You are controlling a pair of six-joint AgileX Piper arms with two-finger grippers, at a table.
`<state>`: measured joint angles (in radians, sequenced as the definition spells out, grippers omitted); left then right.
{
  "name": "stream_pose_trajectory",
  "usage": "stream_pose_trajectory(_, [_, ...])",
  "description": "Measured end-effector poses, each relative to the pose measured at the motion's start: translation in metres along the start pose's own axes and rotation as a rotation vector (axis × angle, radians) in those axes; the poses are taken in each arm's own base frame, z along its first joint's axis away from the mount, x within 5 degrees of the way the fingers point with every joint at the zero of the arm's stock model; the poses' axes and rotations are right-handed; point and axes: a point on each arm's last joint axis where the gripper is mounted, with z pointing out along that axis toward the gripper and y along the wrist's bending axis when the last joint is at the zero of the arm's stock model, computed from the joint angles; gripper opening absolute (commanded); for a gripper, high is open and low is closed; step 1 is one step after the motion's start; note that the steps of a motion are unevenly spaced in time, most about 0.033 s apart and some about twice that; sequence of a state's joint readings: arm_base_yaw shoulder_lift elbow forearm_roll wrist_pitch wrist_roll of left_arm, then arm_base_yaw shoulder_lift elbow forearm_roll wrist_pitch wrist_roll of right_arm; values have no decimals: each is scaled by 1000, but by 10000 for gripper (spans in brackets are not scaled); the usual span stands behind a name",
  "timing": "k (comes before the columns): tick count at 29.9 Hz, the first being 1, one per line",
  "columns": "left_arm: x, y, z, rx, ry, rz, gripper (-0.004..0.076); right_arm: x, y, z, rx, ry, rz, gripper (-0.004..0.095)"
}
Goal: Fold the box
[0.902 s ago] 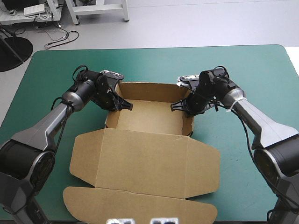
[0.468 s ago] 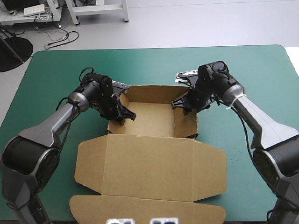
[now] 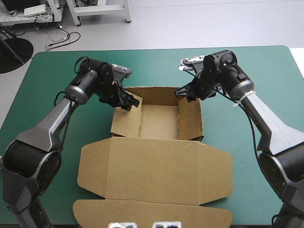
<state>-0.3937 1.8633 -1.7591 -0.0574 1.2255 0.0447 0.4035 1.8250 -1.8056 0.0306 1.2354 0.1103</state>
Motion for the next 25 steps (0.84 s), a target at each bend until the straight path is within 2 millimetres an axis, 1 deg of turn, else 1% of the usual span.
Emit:
stream_pose_trajectory(3, [-12, -1, -26, -6, -92, -29, 452, -4, 0, -36, 5, -100, -8, 442])
stream_pose_trajectory(5, [-16, -2, -48, -5, -157, -33, 419, 0, -2, -62, 19, -162, -10, 441])
stream_pose_trajectory(6, [-16, -3, -59, -5, -186, -39, 388, 2, -2, -72, 24, -185, -3, 441])
stream_pose_trajectory(7, [-15, -3, -71, -5, -217, -40, 352, 6, -3, -86, 27, -215, 17, 441])
stream_pose_trajectory(9, [-9, -5, -95, -7, -272, -37, 265, 14, -4, -106, 25, -257, 43, 439])
stream_pose_trajectory(10, [-5, -5, -110, -13, -304, -34, 207, 19, -5, -114, 23, -271, 52, 439])
stream_pose_trajectory(12, [7, -5, -140, -35, -368, -27, 74, 28, -6, -122, 20, -275, 67, 439])
stream_pose_trajectory(13, [15, -5, -155, -46, -401, -25, 2, 33, -6, -121, 21, -266, 73, 439])
stream_pose_trajectory(14, [22, -5, -170, -55, -436, -23, -6, 36, -7, -118, 23, -250, 78, 439])
stream_pose_trajectory(15, [31, -6, -185, -66, -472, -21, -10, 39, -7, -111, 27, -223, 84, 435])
stream_pose_trajectory(18, [56, -8, -221, -69, -561, -13, -10, 45, -8, -79, 34, -139, 110, 403])
stream_pose_trajectory(20, [73, -9, -236, -75, -592, 5, -10, 45, -8, -58, 25, -110, 124, 388])
stream_pose_trajectory(22, [91, -9, -245, -88, -607, 13, -10, 44, -7, -35, 16, -70, 137, 388])
stream_pose_trajectory(25, [116, -7, -242, -121, -579, 17, -10, 42, -8, -5, 29, -1, 139, 389])
